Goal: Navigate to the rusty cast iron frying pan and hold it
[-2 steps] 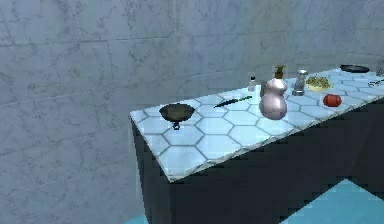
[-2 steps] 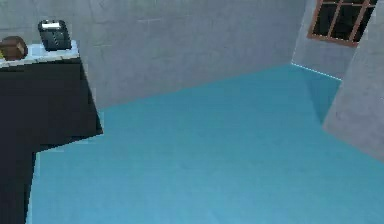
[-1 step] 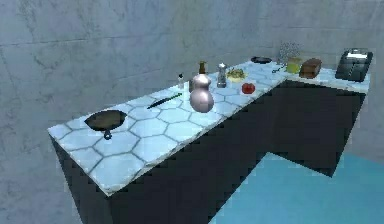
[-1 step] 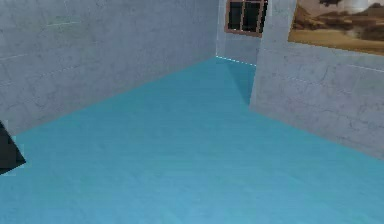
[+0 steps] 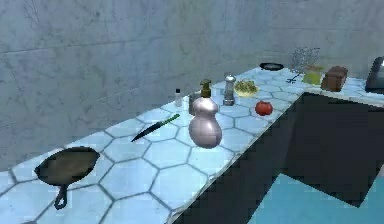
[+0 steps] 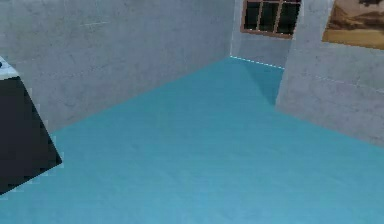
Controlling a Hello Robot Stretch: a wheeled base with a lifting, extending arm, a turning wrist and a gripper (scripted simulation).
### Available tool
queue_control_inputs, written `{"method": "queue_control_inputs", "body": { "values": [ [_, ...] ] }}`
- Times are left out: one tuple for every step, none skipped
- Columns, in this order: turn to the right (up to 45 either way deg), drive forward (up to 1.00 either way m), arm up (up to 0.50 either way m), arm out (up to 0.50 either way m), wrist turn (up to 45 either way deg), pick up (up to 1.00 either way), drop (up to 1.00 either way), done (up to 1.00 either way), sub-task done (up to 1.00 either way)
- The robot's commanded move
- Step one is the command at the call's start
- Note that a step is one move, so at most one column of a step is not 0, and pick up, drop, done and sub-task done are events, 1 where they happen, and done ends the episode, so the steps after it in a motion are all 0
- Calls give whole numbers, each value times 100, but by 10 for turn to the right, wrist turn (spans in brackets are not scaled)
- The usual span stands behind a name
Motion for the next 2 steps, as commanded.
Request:
{"method": "queue_control_inputs", "body": {
  "values": [
    [-450,0,0,0,0,0,0,0,0],
    [-450,0,0,0,0,0,0,0,0]
  ]
}}
